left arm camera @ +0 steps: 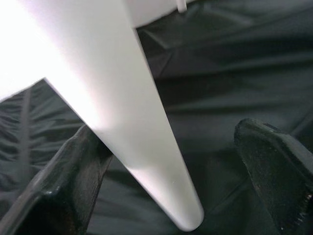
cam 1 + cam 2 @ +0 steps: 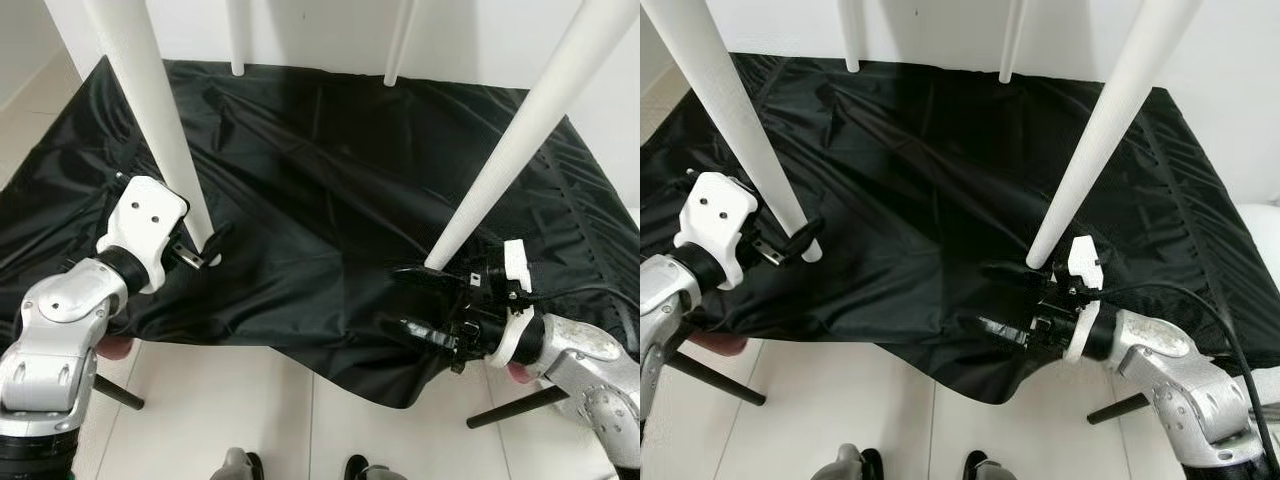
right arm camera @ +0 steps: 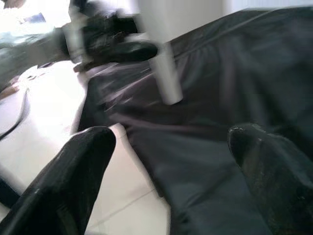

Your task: Building children table

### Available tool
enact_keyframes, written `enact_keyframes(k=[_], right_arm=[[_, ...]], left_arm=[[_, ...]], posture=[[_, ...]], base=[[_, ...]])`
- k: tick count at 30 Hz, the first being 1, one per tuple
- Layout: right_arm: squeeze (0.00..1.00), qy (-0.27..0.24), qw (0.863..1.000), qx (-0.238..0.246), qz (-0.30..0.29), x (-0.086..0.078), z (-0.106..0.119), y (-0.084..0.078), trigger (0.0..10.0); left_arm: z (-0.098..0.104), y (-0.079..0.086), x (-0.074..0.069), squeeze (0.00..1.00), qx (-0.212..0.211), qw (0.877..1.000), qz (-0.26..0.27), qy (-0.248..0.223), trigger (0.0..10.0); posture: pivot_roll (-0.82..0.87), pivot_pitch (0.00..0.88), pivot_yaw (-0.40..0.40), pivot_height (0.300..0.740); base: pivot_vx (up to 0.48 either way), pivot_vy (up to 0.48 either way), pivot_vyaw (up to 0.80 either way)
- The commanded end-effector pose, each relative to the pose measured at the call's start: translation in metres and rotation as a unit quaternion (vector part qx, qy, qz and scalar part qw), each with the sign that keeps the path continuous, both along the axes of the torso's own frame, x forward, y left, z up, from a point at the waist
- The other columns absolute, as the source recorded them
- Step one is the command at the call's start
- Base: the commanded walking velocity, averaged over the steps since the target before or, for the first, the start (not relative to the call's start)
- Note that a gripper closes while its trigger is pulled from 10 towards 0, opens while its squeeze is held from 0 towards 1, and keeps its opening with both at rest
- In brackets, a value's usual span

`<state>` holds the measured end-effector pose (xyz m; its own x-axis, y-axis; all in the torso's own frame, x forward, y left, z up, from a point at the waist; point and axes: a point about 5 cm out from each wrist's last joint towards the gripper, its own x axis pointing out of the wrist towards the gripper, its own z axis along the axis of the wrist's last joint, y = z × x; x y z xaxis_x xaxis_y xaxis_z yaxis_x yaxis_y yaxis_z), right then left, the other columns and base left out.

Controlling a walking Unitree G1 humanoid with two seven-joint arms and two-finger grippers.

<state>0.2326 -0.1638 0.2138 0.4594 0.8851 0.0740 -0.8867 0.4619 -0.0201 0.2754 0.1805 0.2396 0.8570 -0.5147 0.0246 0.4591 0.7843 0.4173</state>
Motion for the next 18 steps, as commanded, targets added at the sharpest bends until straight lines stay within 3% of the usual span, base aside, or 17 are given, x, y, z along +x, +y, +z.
enact_keyframes(k=[1, 4, 8, 12, 13, 18], right_arm=[[0.00, -0.006, 1.000, -0.003, -0.012, -0.002, 0.001, -0.001, 10.0], [0.00, -0.010, 0.997, 0.013, -0.074, -0.002, -0.013, -0.001, 10.0], [0.00, -0.012, 0.996, 0.015, -0.085, -0.002, -0.016, 0.000, 10.0], [0.00, -0.011, 0.992, 0.020, -0.123, 0.001, -0.029, -0.003, 10.0], [0.00, -0.011, 0.992, 0.020, -0.123, 0.001, -0.029, -0.003, 10.0], [0.00, 0.006, 0.994, 0.017, -0.106, 0.000, -0.038, 0.001, 10.0]], left_arm=[[-0.009, -0.009, -0.004, 0.00, -0.001, 0.999, -0.042, 0.030, 10.0], [-0.019, -0.007, -0.004, 0.00, -0.020, 0.999, -0.020, 0.026, 10.0], [-0.021, -0.006, -0.005, 0.00, -0.021, 0.999, -0.014, 0.024, 10.0], [-0.028, 0.008, -0.008, 0.00, -0.031, 0.998, 0.055, 0.004, 10.0], [-0.028, 0.008, -0.008, 0.00, -0.031, 0.998, 0.055, 0.004, 10.0], [-0.021, 0.035, -0.013, 0.00, -0.014, 0.987, 0.156, -0.031, 10.0]], posture=[[-0.08, 0.200, 0.019, 0.740], [-0.08, 0.198, 0.024, 0.740], [-0.08, 0.198, 0.024, 0.740], [-0.08, 0.200, 0.024, 0.740], [-0.08, 0.200, 0.024, 0.740], [-0.06, 0.212, 0.010, 0.740]], base=[[0.000, 0.000, 0.00], [0.000, 0.000, 0.00], [0.000, 0.000, 0.00], [0.000, 0.000, 0.00], [0.000, 0.000, 0.00], [0.000, 0.000, 0.00]])
